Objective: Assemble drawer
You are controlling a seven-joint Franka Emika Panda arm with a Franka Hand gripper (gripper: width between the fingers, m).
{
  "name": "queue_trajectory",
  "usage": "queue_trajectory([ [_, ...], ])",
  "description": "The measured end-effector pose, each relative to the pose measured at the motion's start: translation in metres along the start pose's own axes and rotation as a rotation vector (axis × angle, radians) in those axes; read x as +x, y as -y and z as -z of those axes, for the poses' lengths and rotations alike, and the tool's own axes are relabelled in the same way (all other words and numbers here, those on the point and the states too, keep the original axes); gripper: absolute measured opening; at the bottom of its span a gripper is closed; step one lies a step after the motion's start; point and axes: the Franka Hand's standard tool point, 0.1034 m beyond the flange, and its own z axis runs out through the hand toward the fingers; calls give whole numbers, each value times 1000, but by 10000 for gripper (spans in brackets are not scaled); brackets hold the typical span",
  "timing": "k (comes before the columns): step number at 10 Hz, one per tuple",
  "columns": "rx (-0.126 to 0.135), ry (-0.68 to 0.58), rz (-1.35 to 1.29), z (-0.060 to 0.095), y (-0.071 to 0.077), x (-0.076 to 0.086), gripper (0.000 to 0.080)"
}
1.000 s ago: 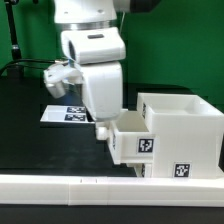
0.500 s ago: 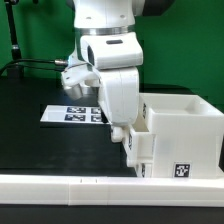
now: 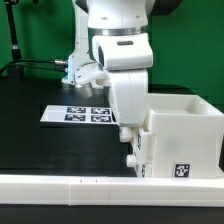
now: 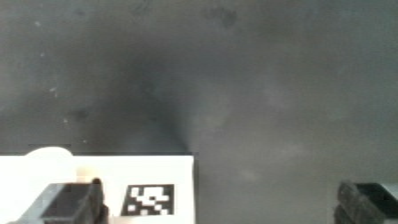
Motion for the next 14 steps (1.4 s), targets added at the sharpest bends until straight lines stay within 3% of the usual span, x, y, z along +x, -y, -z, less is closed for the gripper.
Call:
queue_trajectory([
  [2, 33, -1, 11, 0, 1, -1, 648],
  [10, 34, -1, 0, 0, 3, -3, 648],
  [12, 48, -1, 16, -2, 16, -22, 648],
  [14, 45, 0, 26, 1, 14, -27, 648],
])
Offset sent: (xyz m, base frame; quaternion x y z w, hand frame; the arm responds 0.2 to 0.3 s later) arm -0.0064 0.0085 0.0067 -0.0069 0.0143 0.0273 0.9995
